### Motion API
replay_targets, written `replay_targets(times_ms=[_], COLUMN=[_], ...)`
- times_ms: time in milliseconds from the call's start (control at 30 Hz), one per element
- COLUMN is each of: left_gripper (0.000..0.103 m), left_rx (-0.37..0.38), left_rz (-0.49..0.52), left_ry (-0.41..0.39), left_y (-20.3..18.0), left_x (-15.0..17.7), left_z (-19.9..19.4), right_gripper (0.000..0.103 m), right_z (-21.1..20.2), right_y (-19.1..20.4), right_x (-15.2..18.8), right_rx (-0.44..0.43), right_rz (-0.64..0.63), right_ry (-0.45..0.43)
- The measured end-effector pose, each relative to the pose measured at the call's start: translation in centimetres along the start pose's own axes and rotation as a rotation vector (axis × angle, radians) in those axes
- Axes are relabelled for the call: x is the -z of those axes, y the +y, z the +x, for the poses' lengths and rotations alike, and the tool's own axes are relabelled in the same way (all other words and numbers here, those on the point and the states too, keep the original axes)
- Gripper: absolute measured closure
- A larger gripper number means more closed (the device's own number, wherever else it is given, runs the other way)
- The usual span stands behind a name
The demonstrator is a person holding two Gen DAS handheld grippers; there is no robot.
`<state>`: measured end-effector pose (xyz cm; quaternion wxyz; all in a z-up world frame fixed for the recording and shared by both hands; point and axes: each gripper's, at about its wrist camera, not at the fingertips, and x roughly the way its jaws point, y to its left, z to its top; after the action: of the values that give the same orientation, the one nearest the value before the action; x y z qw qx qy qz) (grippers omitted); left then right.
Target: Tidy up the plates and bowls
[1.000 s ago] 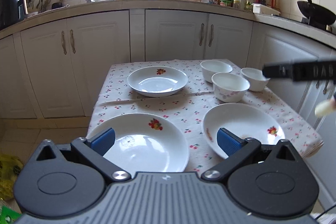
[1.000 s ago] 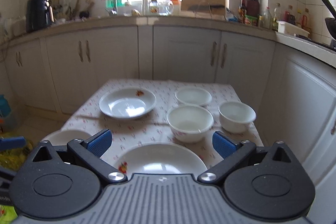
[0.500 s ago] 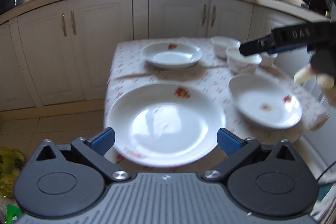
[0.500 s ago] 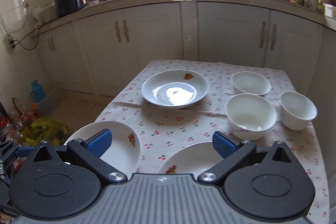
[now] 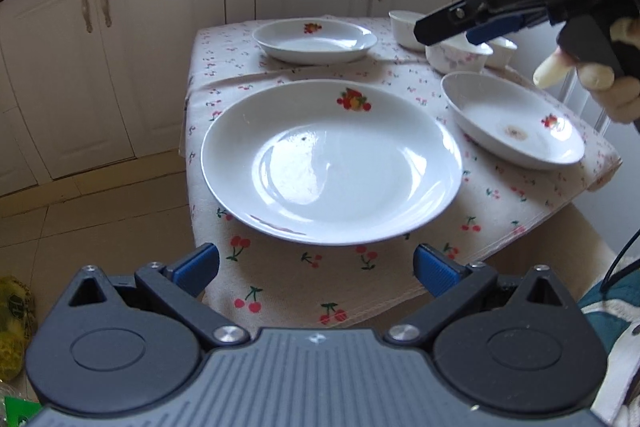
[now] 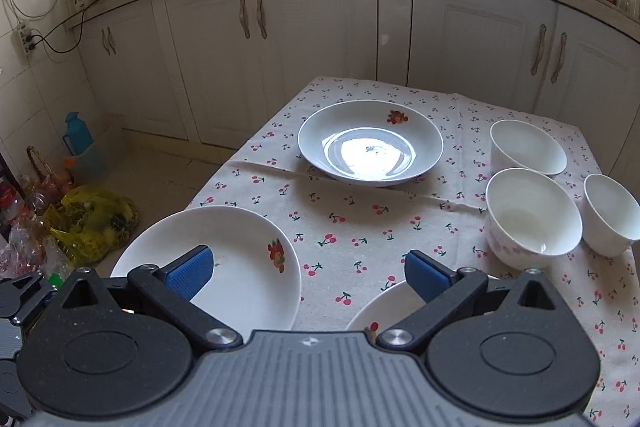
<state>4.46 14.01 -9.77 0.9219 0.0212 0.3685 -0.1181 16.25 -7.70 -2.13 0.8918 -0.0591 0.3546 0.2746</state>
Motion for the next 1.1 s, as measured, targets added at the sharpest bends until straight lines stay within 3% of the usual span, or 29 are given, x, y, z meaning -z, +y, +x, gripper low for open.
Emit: replay_targets(times_ms=[233,733,867,933,1100], left_gripper=[0.001,0.001,0.001,0.001,0.001], left_rx=[0.040,0.102,0.115,0.120,0.132], left_rz=[-0.006,0.120,0.131,0.135,0.146], left_ry=[0.008,0.014,0.020,0.023,0.028], left_y=[1.0,1.5,1.5,1.5,1.6], left_x=[-0.4,-1.4,-1.5,-1.5,-1.7], left_z=[1.3,2.5,2.6,2.6,2.9], right_gripper=[0.000,0.001,0.013,0.024,0.035], right_z=[1.6,7.2,8.7,9.4,10.7], right_y=[0.2,0.5,0.9,0.9,0.1], right_x=[-0.4,-1.3,-1.6,-1.7,-1.7], right_rx=[-0.018,-0.163,-0.201,-0.210,-0.260], right_rz=[-0.023,-0.111,-0.159,-0.170,-0.140], right_ry=[0.037,0.186,0.224,0.245,0.293])
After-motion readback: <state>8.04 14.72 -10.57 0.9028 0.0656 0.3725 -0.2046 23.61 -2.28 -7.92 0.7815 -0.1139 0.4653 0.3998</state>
